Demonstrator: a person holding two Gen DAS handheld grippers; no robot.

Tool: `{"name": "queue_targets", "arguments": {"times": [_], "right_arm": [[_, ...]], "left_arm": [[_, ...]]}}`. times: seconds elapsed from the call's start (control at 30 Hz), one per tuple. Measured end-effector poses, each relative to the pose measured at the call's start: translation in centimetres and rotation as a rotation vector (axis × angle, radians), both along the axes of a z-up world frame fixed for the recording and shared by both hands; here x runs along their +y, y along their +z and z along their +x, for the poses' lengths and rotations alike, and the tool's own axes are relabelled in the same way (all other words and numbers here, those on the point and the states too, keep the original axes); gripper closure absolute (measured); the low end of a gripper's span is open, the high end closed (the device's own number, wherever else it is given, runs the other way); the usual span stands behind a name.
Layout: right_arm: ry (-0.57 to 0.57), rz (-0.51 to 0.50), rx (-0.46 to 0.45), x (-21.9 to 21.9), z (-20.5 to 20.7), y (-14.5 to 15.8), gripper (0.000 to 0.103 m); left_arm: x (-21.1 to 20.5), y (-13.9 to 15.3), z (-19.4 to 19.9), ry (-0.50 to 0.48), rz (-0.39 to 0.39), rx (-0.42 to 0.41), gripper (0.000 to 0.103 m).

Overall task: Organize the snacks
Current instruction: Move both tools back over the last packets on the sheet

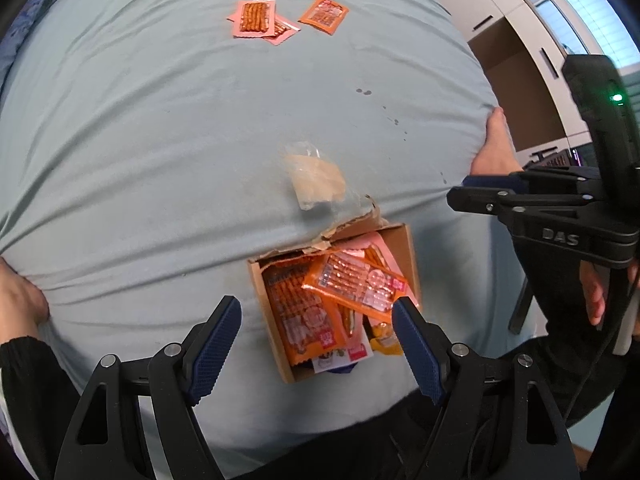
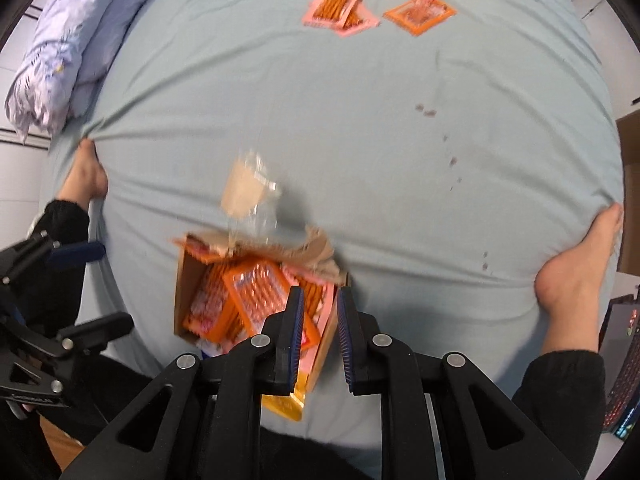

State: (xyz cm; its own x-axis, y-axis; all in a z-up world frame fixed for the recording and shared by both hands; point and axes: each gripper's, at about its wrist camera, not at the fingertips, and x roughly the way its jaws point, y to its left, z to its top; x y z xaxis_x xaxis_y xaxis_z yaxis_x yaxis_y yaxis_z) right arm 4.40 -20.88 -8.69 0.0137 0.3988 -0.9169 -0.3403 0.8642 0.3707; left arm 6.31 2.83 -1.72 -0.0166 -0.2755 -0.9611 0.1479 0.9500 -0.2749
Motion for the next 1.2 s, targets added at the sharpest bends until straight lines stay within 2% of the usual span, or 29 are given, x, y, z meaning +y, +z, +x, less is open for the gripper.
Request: {"name": "queue_targets", "arguments": {"times": [0.07,0.1,0.17,0.27,0.4,0.5,0.6,0.77,0.93,1.03,1.2], "right_arm": [[-0.017,0.032,-0.013,-0.4,0.3,0.3,0.058],[-0.037,0.057,-0.015,-0.7,0.4,0.5,0.049],[-0.063,0.108,-0.017,-1.4,0.6,0.8,0.041],[-0.065,0.121,-0.025,-1.9,0.9,1.1,0.036],[-0.07,0.058,-0.066,-2.1,1.3,1.6,0.034],[-0.071,0.049,-0.125,-1.9,1.4,2.4,0.018],[-0.093,0.06,-0.162,-1.8,1.6,3.0,0.011],[-0.117,-0.038,-0.229,-2.0,1.9,2.7,0.009],[-0.113,-0.085,-0.21,-2.1,1.6,2.1,0.009],[-0.099,-0.079,-0.242,-2.4,1.9,3.4,0.009],[-0.108,-0.112,-0.341,-2.9,2.1,5.5,0.009]], "left_arm": [[0.2,0.0,0.4,0.01,-0.003,0.004,0.025],[0.3,0.0,0.6,0.013,-0.001,0.002,0.025],[0.5,0.1,1.0,0.02,0.005,-0.004,0.025],[0.8,0.0,1.7,0.032,0.016,-0.009,0.025],[1.2,0.3,2.6,0.041,0.051,-0.04,0.025],[1.7,1.0,3.4,0.044,0.087,-0.098,0.025],[2.3,1.7,4.2,0.059,0.136,-0.162,0.025],[3.2,1.7,5.3,0.081,0.184,-0.208,0.025],[2.6,1.1,6.2,0.064,0.201,-0.236,0.025],[2.1,0.9,6.7,0.036,0.225,-0.257,0.024],[2.3,0.9,7.4,0.025,0.204,-0.283,0.024]]}}
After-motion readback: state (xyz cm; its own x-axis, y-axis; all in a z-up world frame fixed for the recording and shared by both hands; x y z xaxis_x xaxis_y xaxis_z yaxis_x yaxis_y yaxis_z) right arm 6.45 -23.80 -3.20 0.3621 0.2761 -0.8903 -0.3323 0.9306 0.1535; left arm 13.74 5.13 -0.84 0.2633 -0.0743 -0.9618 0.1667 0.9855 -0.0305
